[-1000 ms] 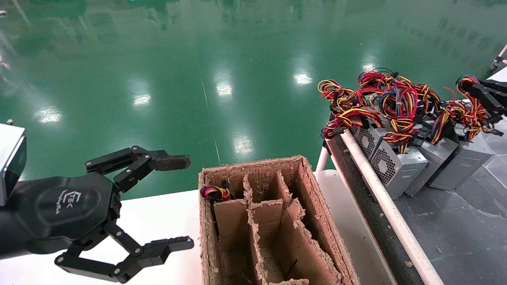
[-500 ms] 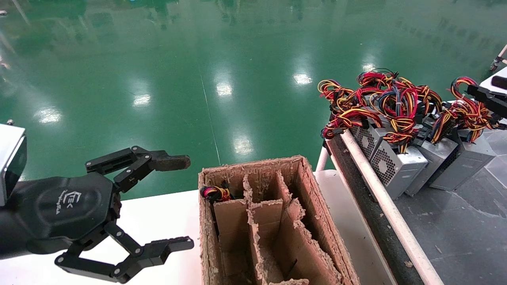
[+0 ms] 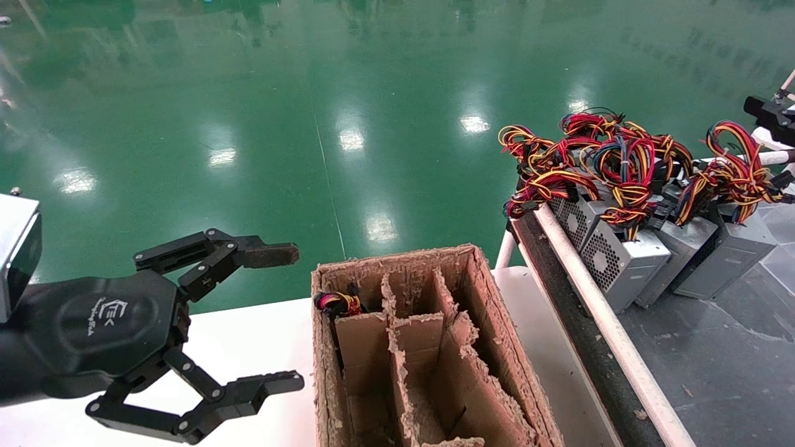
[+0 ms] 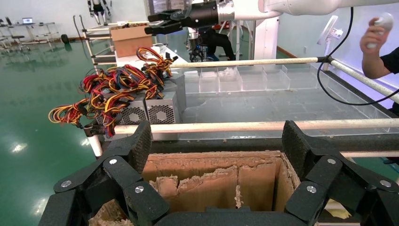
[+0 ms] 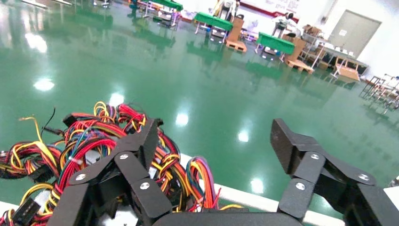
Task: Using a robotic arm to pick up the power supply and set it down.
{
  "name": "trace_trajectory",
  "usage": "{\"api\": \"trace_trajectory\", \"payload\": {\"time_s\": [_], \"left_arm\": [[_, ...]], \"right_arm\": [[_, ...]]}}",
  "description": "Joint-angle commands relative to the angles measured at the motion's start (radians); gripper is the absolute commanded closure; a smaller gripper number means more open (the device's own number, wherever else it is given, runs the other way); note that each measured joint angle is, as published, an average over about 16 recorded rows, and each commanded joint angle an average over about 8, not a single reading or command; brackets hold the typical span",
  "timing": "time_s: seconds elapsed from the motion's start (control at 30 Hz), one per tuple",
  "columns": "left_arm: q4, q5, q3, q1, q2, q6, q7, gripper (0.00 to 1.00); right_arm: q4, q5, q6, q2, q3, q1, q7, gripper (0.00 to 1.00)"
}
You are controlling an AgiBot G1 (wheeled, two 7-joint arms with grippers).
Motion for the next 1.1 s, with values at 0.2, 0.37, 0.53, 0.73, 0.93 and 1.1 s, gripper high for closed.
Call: {"api": "trace_trajectory", "payload": {"time_s": [0.2,0.37,0.53,0.73,0.93,1.1], "left_arm": [[0.0,0.0,0.0,0.0,0.0,0.0,0.0,0.0],[0.0,0.0,0.0,0.0,0.0,0.0,0.0,0.0],[0.0,0.0,0.0,0.0,0.0,0.0,0.0,0.0],[0.0,0.0,0.0,0.0,0.0,0.0,0.0,0.0],[0.0,0.0,0.0,0.0,0.0,0.0,0.0,0.0],[0.0,0.0,0.0,0.0,0.0,0.0,0.0,0.0]], "right_arm": [[0.102,0.04,-0.039,0.007,0.008,-0.051,0.031,0.0],[0.204,0.069,-0.069,0.013,0.007,-0.102,0.081,0.0],[0.308,0.098,-0.098,0.019,0.007,-0.154,0.132,0.0],[0.431,0.133,-0.134,0.027,0.006,-0.216,0.192,0.0],[0.554,0.168,-0.169,0.034,0.005,-0.277,0.252,0.0],[0.637,0.191,-0.193,0.039,0.004,-0.318,0.292,0.0]]}}
